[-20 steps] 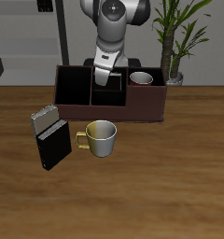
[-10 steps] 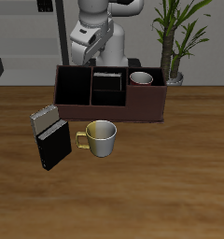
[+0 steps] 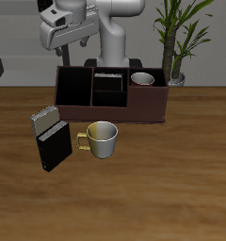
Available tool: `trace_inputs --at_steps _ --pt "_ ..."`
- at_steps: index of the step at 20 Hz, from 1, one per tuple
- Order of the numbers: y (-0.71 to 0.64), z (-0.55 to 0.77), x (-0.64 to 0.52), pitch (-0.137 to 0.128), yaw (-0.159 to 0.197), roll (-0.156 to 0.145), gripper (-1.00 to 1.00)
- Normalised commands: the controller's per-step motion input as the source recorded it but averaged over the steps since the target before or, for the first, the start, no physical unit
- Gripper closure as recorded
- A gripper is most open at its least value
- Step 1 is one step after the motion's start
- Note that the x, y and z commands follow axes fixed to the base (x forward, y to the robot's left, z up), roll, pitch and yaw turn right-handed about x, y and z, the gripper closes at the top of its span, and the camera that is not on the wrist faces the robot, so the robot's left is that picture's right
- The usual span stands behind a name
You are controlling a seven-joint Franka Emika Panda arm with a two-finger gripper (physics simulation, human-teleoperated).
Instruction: Place the red mug into the back desk caddy's right compartment and place the left black book into the back desk caddy's back compartment and place the right black book into the back desk caddy's front compartment
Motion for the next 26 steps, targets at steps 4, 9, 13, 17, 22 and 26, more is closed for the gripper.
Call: trace_inputs --at_steps 4,9,13,17,22,26 --pt "-0.43 0.17 0.34 -0.019 -0.217 -0.053 -1.00" --pt "-0.56 0.33 0.29 -0.082 -0.217 -0.061 -1.00" --pt "-0.42 0.30 0.30 -0.056 -0.191 -0.049 -1.00" --pt "-0.30 0.06 0.31 -0.008 -0.128 -0.013 -1.00" --pt "-0.10 0.03 0.35 -0.055 -0.076 -0.019 -1.00" --pt "-0.02 0.00 0.45 -0.085 -0.104 -0.050 -1.00"
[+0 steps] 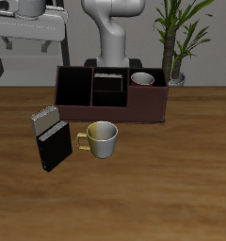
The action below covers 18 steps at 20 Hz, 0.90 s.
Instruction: Place the red mug into the back desk caddy's right compartment and place the left black book into the back desk caddy's back compartment and place the right black book into the back desk caddy's front compartment
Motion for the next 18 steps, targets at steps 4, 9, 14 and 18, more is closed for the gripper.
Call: trace_inputs --at_steps 4,9,14,18 --pt "0.13 -0.03 0.49 -0.015 -0.034 -0.004 -1.00" --pt "0.05 0.11 0.45 -0.060 -0.125 -0.014 -1.00" --pt "-0.06 -0.08 0.31 -0.028 -0.122 -0.023 -1.00" --pt "-0.15 -0.25 0.33 0.022 -0.111 -0.033 -1.00"
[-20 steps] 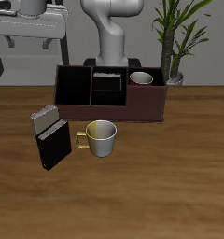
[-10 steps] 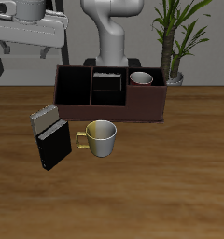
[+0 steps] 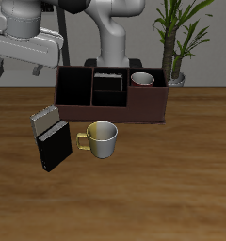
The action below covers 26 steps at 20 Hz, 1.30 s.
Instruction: Place the red mug into the back desk caddy's right compartment and place the left black book into the back desk caddy's back compartment and place the right black book into the back desk caddy's front compartment
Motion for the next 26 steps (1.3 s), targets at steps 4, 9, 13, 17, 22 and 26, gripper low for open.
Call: trace_inputs --at_steps 4,9,13,17,22,26 --pt "-0.11 -0.32 0.26 0.001 -0.074 -0.008 -1.00" --pt "0.38 -0.42 0.04 0.011 -0.084 0.275 -1.00" --pt "0.27 -0.20 -0.07 -0.042 0.014 0.105 -1.00" --pt "0.04 -0.21 0.05 0.011 -0.122 0.030 -1.00" --pt "-0.22 -0.08 0.03 -0.038 -0.064 -0.021 -1.00" --pt "-0.12 -0.29 0.10 0.010 -0.181 -0.016 -1.00"
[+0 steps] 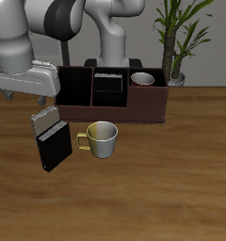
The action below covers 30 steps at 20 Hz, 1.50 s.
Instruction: Place the red mug into the back desk caddy's right compartment and place the left black book into the back desk caddy's back compartment and place the right black book into the back desk caddy's front compartment
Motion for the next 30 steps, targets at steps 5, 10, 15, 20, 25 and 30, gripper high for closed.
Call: trace_inputs --at_steps 5,10,15,20,25,30 --pt "0.04 -0.49 0.04 0.024 -0.081 0.008 -1.00" --pt "0.15 -0.39 0.01 0.002 0.002 -0.024 -1.00" --pt "0.25 -0.23 -0.06 -0.042 -0.044 -0.024 -1.00" --pt "0.05 -0.16 -0.08 -0.017 -0.033 -0.005 -1.00" --pt "0.00 -0.32 -0.04 0.022 -0.084 0.011 -1.00" --pt "0.06 -0.19 -0.07 0.030 -0.036 0.021 -1.00"
